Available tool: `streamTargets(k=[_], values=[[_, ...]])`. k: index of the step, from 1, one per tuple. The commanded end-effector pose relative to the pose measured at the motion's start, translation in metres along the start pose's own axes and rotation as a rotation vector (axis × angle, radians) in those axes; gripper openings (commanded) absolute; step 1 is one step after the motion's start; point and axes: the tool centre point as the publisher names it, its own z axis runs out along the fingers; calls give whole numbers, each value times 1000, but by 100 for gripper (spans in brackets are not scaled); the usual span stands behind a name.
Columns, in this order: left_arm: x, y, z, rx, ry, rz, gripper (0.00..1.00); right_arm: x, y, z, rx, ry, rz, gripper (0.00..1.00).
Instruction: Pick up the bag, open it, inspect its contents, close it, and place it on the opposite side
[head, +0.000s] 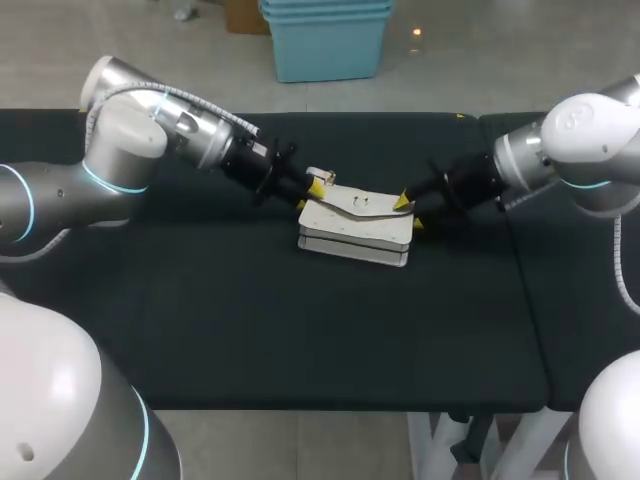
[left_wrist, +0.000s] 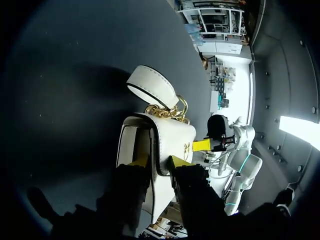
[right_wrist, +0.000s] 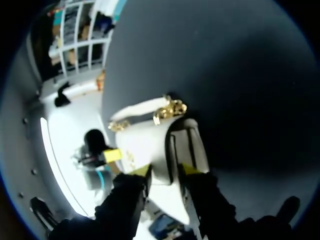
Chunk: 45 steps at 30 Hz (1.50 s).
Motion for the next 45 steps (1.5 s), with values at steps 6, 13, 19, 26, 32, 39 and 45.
streamTargets(k=[6, 13, 19, 26, 32, 39, 45], values=[[-1, -2, 5, 7, -3, 7, 0, -1, 1, -2, -16, 24, -2, 0], [-1, 1, 2, 15, 2, 23, 40, -3, 1, -3, -35, 35, -1, 42], [-4, 0, 6, 24, -2, 21, 0, -3, 1, -3, -39, 58, -2, 0], [-7, -1, 9, 21, 2, 18, 0, -4, 0, -2, -35, 78, -19, 0], [-6, 1, 5, 20, 2, 30, 11, -3, -2, -5, -22, 83, -44, 0], [5, 13, -15, 42, 5, 51, 100, -2, -7, -20, -58, 95, -93, 100], [16, 27, -36, 82, -21, 78, 100, -5, -14, -31, -76, 91, -111, 100]])
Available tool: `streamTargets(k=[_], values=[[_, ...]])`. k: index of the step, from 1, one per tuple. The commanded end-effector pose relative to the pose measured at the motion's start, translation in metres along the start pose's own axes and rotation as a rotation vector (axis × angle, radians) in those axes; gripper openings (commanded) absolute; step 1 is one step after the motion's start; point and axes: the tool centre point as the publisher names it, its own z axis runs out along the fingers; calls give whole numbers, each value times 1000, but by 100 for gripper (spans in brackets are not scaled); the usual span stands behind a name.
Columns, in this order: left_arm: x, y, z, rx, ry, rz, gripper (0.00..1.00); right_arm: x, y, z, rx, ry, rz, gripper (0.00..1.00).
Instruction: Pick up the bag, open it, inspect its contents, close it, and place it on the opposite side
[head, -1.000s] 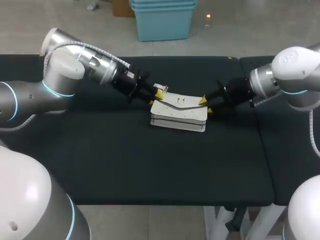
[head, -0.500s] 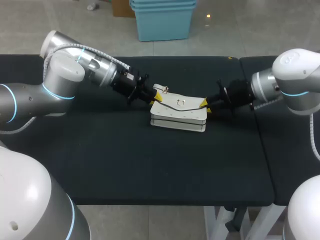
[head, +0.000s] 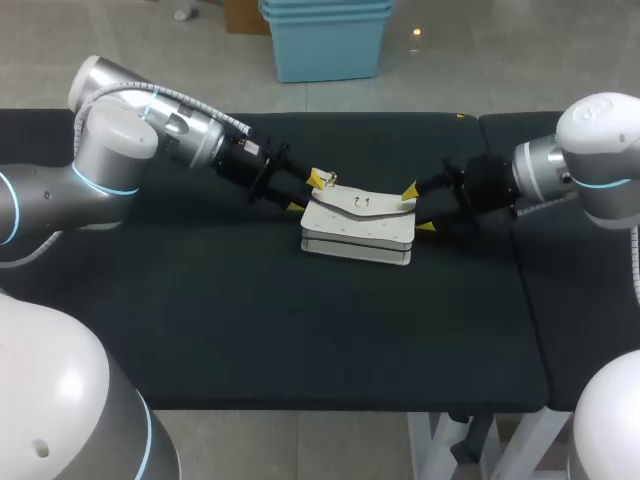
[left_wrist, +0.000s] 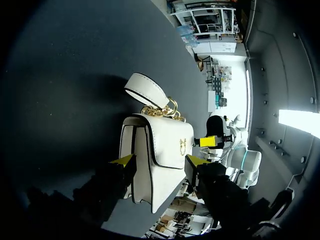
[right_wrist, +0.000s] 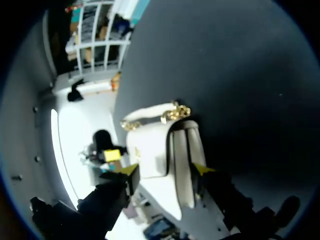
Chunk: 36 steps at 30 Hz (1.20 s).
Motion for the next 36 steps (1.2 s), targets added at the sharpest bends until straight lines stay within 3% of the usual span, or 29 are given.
streamTargets(k=[1, 3, 7, 12, 19, 20, 22, 36], values=[[11, 19, -20, 52, -38, 8, 100, -1, -12, -11, -16, 1, -9, 99], [12, 21, -26, 71, -61, 6, 100, 0, -16, -12, -11, -1, -25, 75], [7, 21, -37, 106, -85, -21, 100, -1, -21, -9, 2, -10, -37, 49], [-2, 20, -46, 128, -96, -54, 100, -5, -22, -1, 27, -17, -27, 43], [-12, 18, -56, 144, -110, -82, 100, -6, -21, 10, 63, -24, -22, 42], [-13, 18, -58, 145, -112, -85, 100, -6, -20, 11, 71, -19, -23, 36], [-15, 17, -62, 146, -118, -87, 100, -5, -19, 12, 81, -16, -27, 0], [-25, 4, -95, 62, -220, -36, 100, -14, 6, -29, 147, 14, -48, 0]])
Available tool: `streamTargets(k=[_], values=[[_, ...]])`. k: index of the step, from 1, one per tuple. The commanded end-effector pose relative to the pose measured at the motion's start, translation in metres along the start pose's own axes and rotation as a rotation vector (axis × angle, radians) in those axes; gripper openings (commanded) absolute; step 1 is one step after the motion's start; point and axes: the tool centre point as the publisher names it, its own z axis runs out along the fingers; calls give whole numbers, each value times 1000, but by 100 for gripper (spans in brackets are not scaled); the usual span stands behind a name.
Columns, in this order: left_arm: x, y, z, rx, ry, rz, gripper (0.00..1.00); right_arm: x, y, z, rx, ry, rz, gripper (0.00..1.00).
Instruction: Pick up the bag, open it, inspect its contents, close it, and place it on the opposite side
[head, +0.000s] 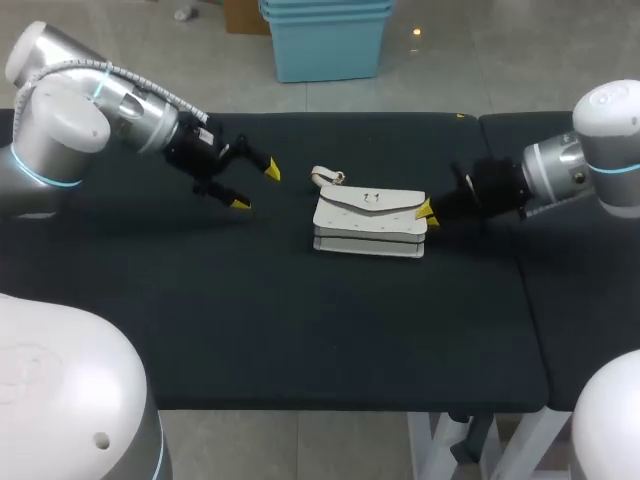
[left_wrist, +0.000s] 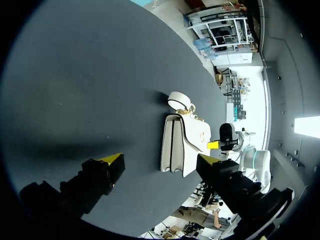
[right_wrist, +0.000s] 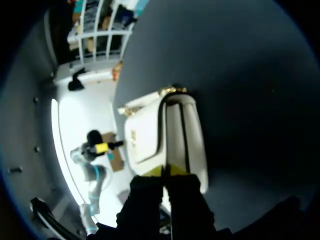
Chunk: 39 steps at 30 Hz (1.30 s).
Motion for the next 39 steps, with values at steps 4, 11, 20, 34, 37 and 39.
streamTargets(k=[4, 11, 20, 34, 37, 39], values=[[-1, -13, -19, -108, -66, 77, 100, -5, 20, -29, 106, 19, -42, 0], [-1, -13, -19, -108, -66, 77, 100, -5, 20, -29, 106, 19, -42, 0], [-1, -13, -19, -108, -66, 77, 100, -5, 20, -29, 106, 19, -42, 0], [-22, -45, -70, -174, -189, 106, 100, -17, 87, -88, 0, -41, -67, 0], [-29, -53, -82, -213, -232, 112, 100, -21, 107, -107, -12, -58, -88, 0], [-31, -56, -87, -232, -267, 120, 100, -24, 117, -116, -19, -72, -91, 0]])
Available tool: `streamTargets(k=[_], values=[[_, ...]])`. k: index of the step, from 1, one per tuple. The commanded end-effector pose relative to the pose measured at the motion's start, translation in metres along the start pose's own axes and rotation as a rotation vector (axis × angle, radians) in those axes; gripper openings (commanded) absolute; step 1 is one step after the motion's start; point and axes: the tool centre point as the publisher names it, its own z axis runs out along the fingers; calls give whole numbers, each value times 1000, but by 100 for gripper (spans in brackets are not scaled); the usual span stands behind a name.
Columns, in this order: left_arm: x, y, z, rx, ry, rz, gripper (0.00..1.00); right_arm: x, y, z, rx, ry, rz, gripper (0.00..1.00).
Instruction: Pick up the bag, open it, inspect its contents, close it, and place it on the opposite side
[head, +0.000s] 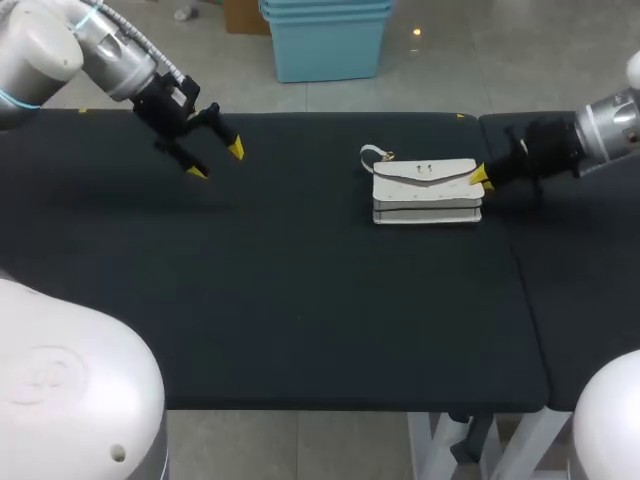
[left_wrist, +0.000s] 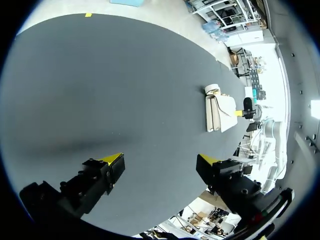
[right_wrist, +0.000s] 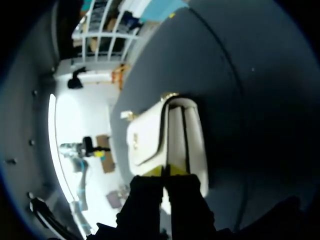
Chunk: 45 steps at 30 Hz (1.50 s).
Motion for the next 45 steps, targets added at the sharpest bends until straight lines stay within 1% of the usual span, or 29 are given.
streamTargets(k=[1, 3, 5, 8, 10, 14, 16, 19, 25, 33, 37, 38, 39, 45], values=[[-5, -14, -16, -106, -62, -2, 100, -8, 26, -25, 32, -2, -6, 0], [-10, -17, -21, -124, -94, 13, 100, -16, 39, -37, 23, 0, -13, 0], [-15, -20, -27, -122, -135, -1, 100, -21, 50, -50, -6, 6, -18, 0], [-21, -22, -34, -141, -166, 8, 100, -29, 65, -71, -29, 1, -43, 0], [-23, -22, -38, -147, -175, 15, 100, -34, 73, -80, -38, -11, -61, 0], [-28, -24, -43, -159, -207, 26, 100, -43, 93, -98, -34, -28, -96, 0], [-29, -25, -45, -165, -217, 26, 100, -46, 103, -107, -9, -42, -130, 0], [-32, -27, -47, -166, -223, 17, 100, -50, 116, -117, -2, -62, -113, 0], [-36, -29, -53, -164, -238, 10, 100, -50, 116, -117, -2, -62, -113, 0], [-47, -36, -52, -169, -255, 9, 100, -50, 116, -117, -2, -62, -113, 0], [-49, -38, -55, -173, -263, 12, 100, -61, 138, -138, -37, -71, -93, 0], [-50, -38, -56, -173, -264, 13, 100, -63, 140, -144, -42, -70, -94, 0], [-50, -38, -57, -171, -264, 14, 100, -65, 144, -148, -65, -86, -90, 0], [-49, -37, -61, -154, -278, 16, 100, -74, 159, -166, -69, -98, -93, 0]])
